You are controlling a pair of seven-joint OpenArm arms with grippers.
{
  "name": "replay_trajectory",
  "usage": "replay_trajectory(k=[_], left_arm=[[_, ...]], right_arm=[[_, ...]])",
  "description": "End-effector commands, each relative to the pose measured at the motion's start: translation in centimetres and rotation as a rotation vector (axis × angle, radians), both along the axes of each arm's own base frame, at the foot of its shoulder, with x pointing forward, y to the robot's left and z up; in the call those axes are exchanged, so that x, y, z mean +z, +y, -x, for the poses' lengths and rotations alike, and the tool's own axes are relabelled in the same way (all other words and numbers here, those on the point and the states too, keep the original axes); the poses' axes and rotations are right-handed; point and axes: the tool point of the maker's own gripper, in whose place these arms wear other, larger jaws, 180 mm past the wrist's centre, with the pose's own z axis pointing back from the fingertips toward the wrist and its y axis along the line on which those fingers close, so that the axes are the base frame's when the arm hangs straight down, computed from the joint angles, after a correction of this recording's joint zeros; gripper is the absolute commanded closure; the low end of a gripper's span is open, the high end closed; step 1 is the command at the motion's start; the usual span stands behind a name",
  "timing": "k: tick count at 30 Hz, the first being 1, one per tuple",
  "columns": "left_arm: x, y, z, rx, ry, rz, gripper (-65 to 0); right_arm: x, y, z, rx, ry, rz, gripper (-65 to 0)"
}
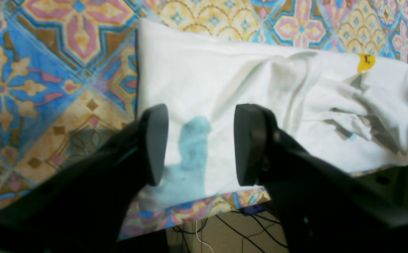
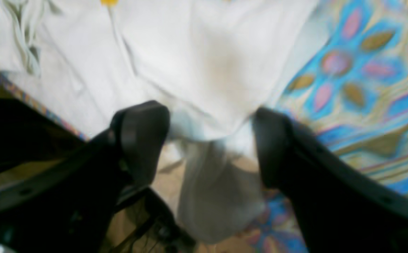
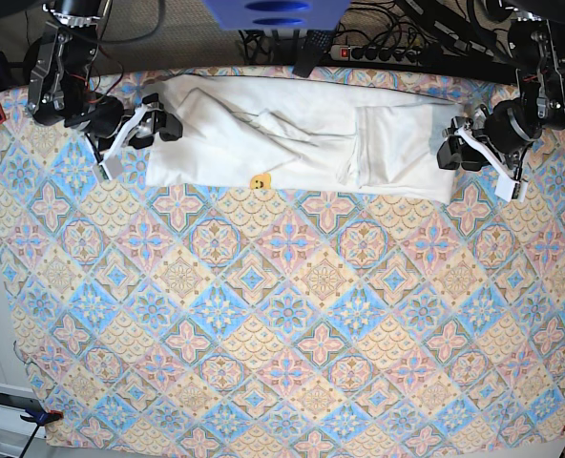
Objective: Fold the T-shirt properly
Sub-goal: 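Grasp the strip end with the right gripper and drag it inward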
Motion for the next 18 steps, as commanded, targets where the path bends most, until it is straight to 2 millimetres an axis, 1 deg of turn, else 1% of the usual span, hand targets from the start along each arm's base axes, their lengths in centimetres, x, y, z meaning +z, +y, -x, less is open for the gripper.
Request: replay_trajectory(k=[1,5,7,10,13,15,16,18], left_arm=[[0.9,0.3,-0.6,-0.004,-0.036,-0.004,-30.0],[0.9,0.3,-0.6,-0.004,-0.036,-0.004,-30.0],[0.9,0.3,-0.6,-0.004,-0.036,-0.004,-30.0],[0.9,0.3,-0.6,-0.004,-0.036,-0.004,-30.0],[0.9,0.3,-0.6,-0.003,-0.038,-0.004,-30.0],[0.9,0.3,-0.7,-0.003,-0.039,-0.004,-30.0],[0.9,0.3,-0.7,-0.003,-0.039,-0.004,-30.0],[0.9,0.3,-0.7,-0.003,-0.039,-0.004,-30.0]], right_arm=[[0.7,0.0,-1.0,-0.015,-0.039,-0.017,-40.8],[-0.7,0.5,0.0,-0.037,0.013,-0.049,-40.8],[-1.2,0.9,0.3,-0.046,0.031,-0.066,-40.8],[-1.8,0.9,0.8,-0.054,0.055,-0.075,-40.8],[-2.1,1.7,1.1,-0.063,0.068,-0.095,-40.8],[-2.1,1.8,1.1,-0.064,0.068,-0.098,-40.7],[-2.2,2.2,1.1,-0.065,0.069,-0.107,-40.6],[-2.2,2.6,1.1,-0.067,0.070,-0.118,-38.8]])
